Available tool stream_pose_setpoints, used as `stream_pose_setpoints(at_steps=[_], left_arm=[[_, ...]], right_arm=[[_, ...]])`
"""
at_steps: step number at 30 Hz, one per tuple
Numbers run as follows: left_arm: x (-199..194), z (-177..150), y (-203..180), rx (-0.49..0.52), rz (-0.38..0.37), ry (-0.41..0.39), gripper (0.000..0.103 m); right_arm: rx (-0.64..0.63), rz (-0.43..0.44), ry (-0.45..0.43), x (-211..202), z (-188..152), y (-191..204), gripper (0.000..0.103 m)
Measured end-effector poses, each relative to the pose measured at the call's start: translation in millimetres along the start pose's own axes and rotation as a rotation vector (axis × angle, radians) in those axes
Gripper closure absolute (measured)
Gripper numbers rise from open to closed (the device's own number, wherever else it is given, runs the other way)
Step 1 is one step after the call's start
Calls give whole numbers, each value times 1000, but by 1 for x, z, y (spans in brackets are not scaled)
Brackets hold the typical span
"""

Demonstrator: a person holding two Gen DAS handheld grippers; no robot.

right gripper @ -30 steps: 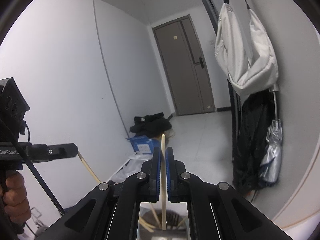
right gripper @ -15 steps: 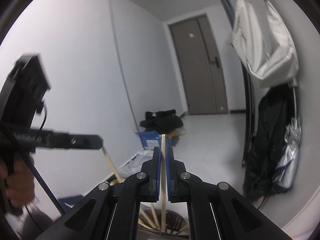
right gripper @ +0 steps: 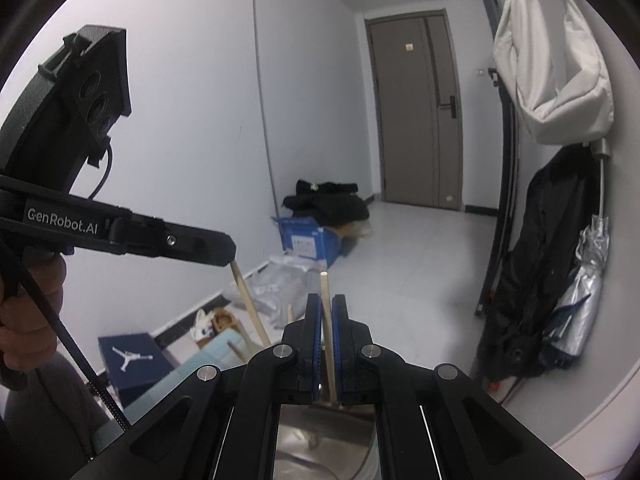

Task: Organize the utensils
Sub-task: 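Open the right tool to drop the chopstick into the holder, then move both open tools back over the two chopsticks on the mat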

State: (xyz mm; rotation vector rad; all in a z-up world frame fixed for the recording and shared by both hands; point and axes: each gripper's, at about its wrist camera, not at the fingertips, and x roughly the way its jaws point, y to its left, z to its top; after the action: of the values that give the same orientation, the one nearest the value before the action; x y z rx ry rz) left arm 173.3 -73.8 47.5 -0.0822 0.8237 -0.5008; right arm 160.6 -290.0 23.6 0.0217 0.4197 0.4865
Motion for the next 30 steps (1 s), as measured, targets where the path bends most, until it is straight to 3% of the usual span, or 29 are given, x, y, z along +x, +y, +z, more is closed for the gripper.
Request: stream_pose_setpoints(at_steps=[6, 12, 14, 16, 18, 22, 25, 30], left_arm=[[9, -8, 10, -43, -81, 29, 103], [5, -5, 16, -85, -132, 15, 102], [2, -4, 15, -85, -137, 5, 95], [-5, -4, 17, -94, -138, -23, 71], [-10, -5, 20, -117, -126, -50, 56], [-18, -9, 24, -145, -77, -77, 51], [-26, -16, 24, -151, -16, -104, 34], [-40, -25, 25, -158, 68, -140, 22]], right_arm=[[-26, 21, 64, 9, -14, 7, 97], [2, 26, 73, 4, -15, 4, 94], [12, 32, 64, 0, -13, 3, 94], [23, 24, 56, -6, -11, 2, 87], [36, 22, 48, -10, -9, 1, 80], [70, 7, 26, -23, -6, 1, 63], [89, -1, 10, -33, -5, 6, 58], [105, -15, -5, -47, -2, 20, 49]])
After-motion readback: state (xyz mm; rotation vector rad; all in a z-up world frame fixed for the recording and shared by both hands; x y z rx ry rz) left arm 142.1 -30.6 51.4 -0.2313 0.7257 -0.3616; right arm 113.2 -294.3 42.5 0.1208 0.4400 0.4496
